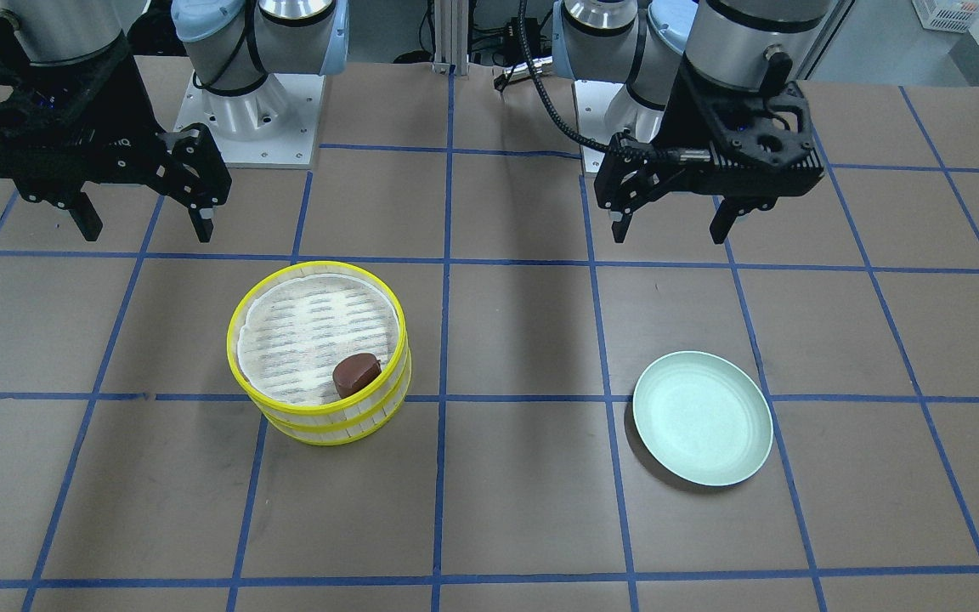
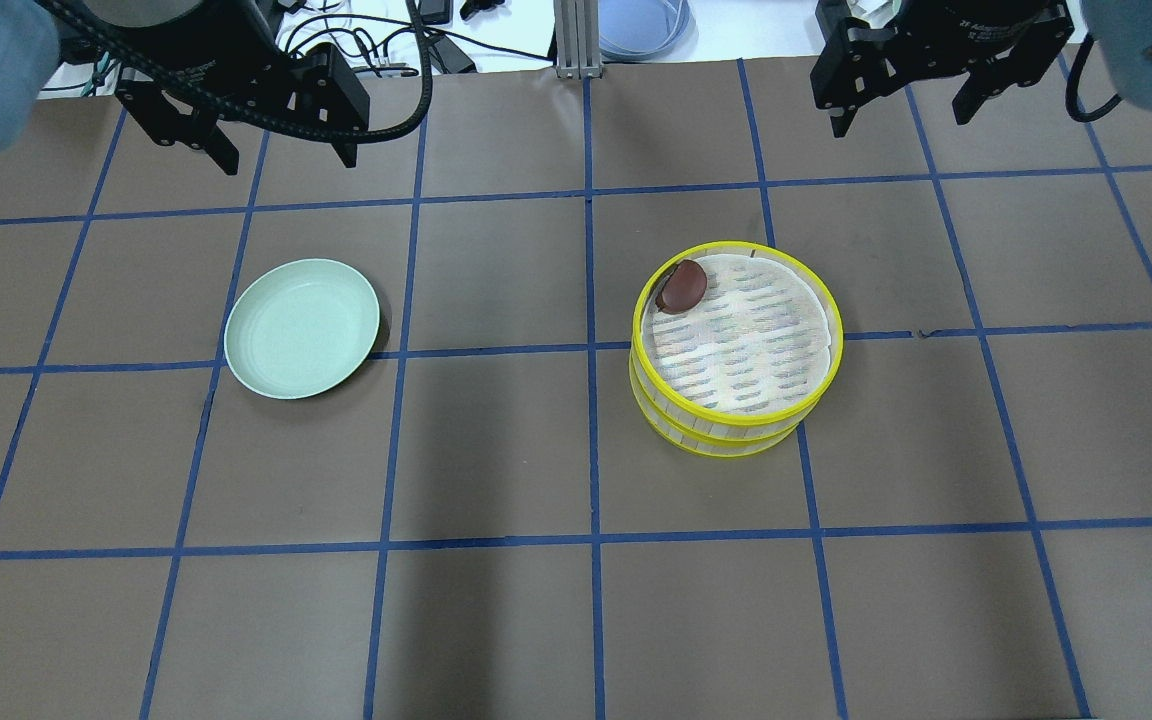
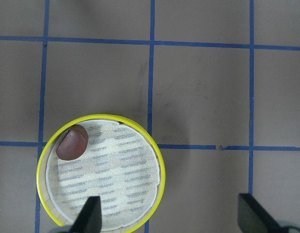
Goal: Stack buns with steamer
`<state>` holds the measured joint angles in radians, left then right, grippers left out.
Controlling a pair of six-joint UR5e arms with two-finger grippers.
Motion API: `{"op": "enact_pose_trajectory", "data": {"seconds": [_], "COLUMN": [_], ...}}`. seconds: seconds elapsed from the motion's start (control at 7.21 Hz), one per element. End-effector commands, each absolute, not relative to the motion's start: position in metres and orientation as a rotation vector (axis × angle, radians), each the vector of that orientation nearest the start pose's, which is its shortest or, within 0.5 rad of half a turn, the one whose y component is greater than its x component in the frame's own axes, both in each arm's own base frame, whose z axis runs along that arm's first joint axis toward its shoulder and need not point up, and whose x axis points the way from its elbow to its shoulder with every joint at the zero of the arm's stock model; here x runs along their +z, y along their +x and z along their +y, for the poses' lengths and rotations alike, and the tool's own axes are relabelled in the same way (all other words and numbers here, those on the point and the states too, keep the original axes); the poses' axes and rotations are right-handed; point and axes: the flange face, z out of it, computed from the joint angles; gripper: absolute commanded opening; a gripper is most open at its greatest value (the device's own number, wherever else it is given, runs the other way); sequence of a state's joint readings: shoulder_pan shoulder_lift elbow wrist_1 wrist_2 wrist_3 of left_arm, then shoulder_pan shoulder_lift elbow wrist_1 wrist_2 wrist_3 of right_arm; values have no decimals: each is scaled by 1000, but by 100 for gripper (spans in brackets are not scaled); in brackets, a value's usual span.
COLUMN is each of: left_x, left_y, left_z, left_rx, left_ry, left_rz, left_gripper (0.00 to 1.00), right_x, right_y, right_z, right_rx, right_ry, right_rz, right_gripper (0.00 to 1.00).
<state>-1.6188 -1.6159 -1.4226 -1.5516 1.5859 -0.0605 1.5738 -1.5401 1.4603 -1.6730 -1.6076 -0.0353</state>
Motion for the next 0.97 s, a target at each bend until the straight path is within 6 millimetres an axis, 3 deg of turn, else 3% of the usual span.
{"op": "enact_pose_trajectory", "data": {"seconds": [0.0,0.83], "left_x": [532,528], "left_y": [-151,-147], "left_z": [-511,-514], "left_rx": [-133,-113], "left_ry": [14,-1], "left_rz": [3129,3164], "left_gripper": [100,100], "right_x": [539,539], "right_y": [131,131], "right_z": [-520,-520], "right_rx": [-289,-289], "right_ry": [-56,-58], "right_rz": [3166,3166], "right_gripper": [100,100]}}
